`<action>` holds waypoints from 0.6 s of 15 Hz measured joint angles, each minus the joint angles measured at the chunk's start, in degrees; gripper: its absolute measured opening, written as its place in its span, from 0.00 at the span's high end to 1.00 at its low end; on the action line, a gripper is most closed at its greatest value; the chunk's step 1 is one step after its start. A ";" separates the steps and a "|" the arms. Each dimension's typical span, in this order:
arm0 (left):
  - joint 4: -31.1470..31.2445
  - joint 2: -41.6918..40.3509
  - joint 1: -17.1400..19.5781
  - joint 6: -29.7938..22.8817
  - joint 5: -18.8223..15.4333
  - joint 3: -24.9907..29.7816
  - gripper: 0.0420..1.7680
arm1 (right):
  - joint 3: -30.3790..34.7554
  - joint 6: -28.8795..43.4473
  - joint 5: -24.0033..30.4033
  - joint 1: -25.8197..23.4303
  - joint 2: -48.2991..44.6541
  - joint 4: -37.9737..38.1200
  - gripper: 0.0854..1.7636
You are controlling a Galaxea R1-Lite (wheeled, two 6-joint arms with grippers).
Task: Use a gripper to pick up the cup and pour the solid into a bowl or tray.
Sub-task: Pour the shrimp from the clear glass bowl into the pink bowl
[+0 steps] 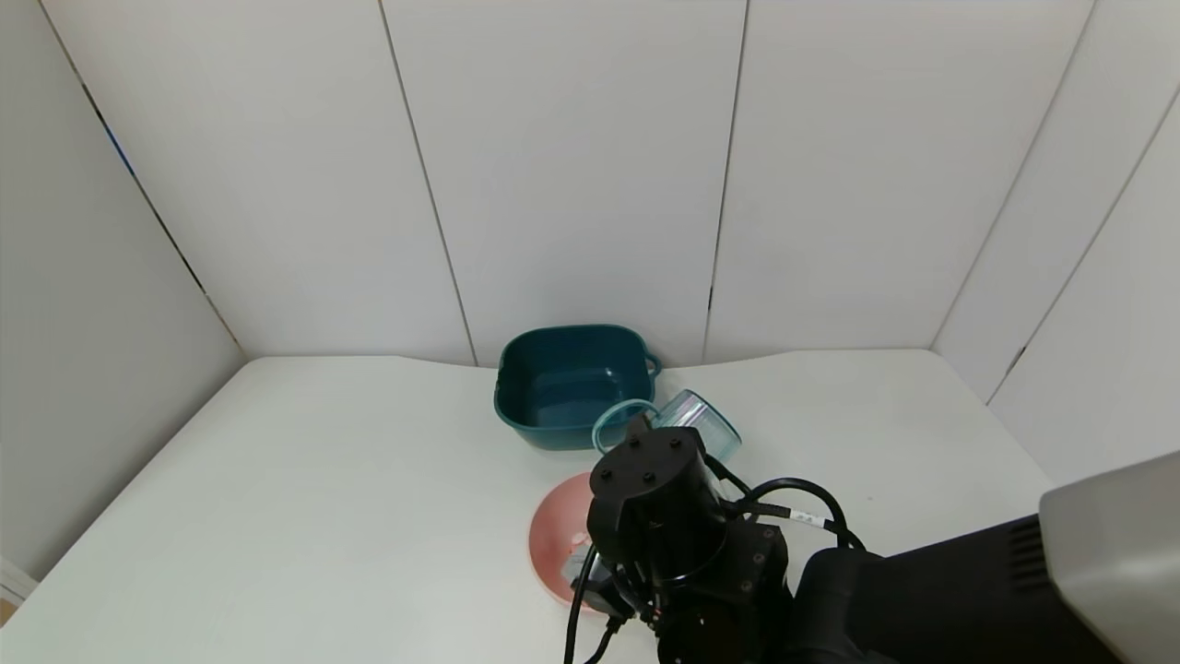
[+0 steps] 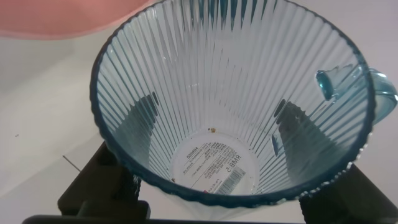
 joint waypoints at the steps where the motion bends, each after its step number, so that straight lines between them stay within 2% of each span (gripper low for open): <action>1: 0.00 0.00 0.00 0.00 0.00 0.00 0.03 | 0.18 0.39 0.16 -0.24 -0.17 -0.57 0.24; 9: 0.00 0.00 0.00 0.00 0.00 0.00 0.03 | -0.09 15.19 -0.69 -3.27 -2.21 -2.32 0.24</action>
